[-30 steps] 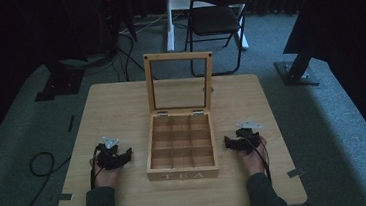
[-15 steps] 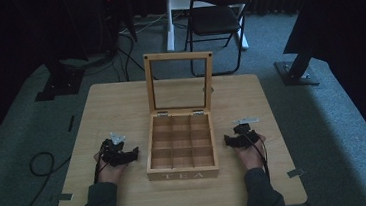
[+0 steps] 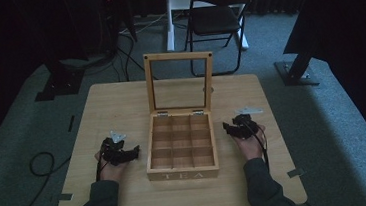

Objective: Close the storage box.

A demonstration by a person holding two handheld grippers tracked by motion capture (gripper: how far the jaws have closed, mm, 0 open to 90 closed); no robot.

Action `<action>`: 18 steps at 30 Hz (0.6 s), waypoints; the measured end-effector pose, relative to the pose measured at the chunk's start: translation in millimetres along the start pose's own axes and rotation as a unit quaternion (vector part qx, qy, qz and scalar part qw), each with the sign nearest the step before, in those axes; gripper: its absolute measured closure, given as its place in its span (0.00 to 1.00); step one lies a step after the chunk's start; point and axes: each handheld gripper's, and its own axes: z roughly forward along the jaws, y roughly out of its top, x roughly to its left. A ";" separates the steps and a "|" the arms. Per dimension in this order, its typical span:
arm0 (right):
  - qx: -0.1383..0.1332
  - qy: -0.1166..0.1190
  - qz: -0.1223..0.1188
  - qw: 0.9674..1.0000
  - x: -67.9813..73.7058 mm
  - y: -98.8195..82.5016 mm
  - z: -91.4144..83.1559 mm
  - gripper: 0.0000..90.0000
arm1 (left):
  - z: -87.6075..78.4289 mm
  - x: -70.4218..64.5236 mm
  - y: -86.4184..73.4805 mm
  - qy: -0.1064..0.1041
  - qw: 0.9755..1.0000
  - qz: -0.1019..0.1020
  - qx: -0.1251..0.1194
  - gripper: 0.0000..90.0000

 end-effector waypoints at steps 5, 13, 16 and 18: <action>-0.015 0.003 -0.012 1.000 4.1 20.3 -4.8 0.55 | -0.9 -1.1 -0.8 0.007 1.000 -0.006 0.001 0.19; -0.032 0.010 -0.036 0.999 17.6 55.4 -4.3 0.48 | -2.1 -2.5 -1.8 0.012 1.000 -0.011 0.001 0.19; -0.030 0.020 -0.037 0.999 21.2 65.8 -1.6 0.46 | -2.5 -3.1 -2.3 0.013 1.000 -0.013 0.000 0.19; -0.032 0.026 -0.036 0.998 23.0 72.4 0.1 0.45 | -2.6 -3.1 -2.4 0.013 1.000 -0.013 0.001 0.19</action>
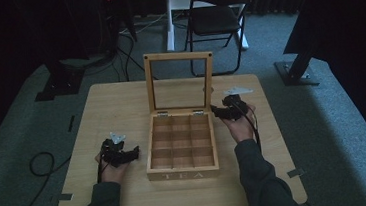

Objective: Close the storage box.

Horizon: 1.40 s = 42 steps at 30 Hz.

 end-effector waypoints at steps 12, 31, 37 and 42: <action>-0.028 0.005 -0.014 0.999 5.6 36.7 7.4 0.44 | -0.7 -0.6 -0.7 -0.002 1.000 0.003 0.000 0.19; -0.050 0.048 -0.003 0.998 -4.7 70.6 28.4 0.50 | -1.9 -1.5 -1.9 -0.006 1.000 0.005 -0.001 0.19; -0.057 0.050 -0.001 0.997 -5.5 71.7 24.7 0.58 | -3.1 0.0 -1.7 -0.011 1.000 0.011 -0.006 0.28; -0.066 0.044 -0.023 0.997 -0.6 66.9 14.9 0.60 | -9.6 7.7 6.7 0.000 1.000 -0.003 -0.003 0.38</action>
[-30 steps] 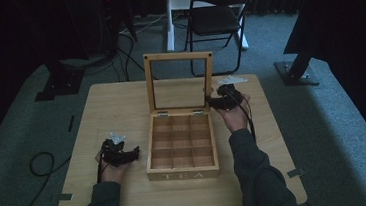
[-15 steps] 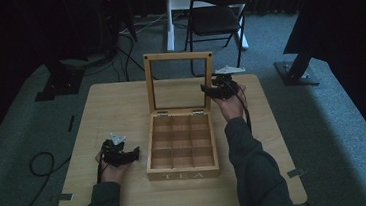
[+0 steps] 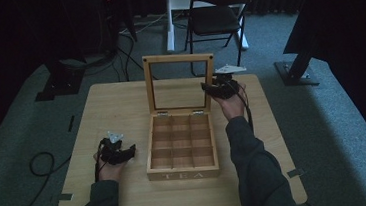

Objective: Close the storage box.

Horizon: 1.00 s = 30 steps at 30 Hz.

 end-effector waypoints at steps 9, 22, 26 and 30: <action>-0.017 -0.011 -0.021 1.000 16.9 -9.8 -21.5 0.61 | -23.9 5.4 34.7 -0.032 0.998 -0.006 -0.049 0.45; -0.028 -0.023 -0.037 0.999 28.2 -18.9 -35.4 0.65 | -55.8 -25.3 107.6 -0.066 0.990 0.043 -0.114 0.57; -0.029 -0.023 -0.038 0.999 30.0 -20.7 -38.1 0.65 | -61.0 -31.3 123.2 -0.060 0.989 0.053 -0.122 0.65; -0.026 -0.022 -0.038 0.999 30.4 -20.8 -39.4 0.65 | -65.5 -35.5 133.8 -0.064 0.988 0.054 -0.132 0.66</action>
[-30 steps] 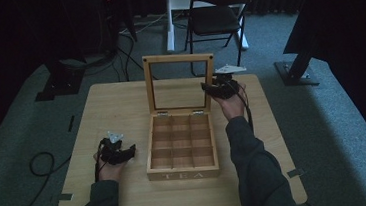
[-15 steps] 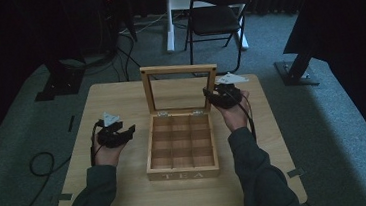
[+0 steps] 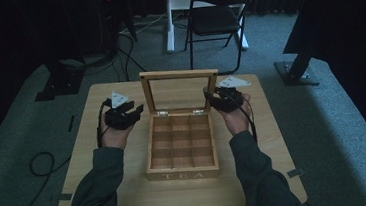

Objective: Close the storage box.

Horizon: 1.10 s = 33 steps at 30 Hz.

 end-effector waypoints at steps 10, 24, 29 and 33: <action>0.000 0.007 0.011 1.000 -1.6 -0.4 -1.6 0.65 | 0.2 -4.4 16.9 -0.004 1.000 0.003 -0.013 0.69; 0.011 0.011 0.006 1.000 1.5 -4.8 -8.0 0.63 | -0.7 -7.8 24.3 -0.014 1.000 0.008 -0.020 0.84; 0.010 0.015 0.011 1.000 0.3 -7.1 -13.0 0.61 | -6.1 -7.7 26.1 -0.011 1.000 0.009 -0.027 0.84; 0.008 0.017 0.011 1.000 -1.4 -7.0 -20.6 0.61 | -8.6 -8.1 25.4 -0.012 1.000 0.008 -0.027 0.84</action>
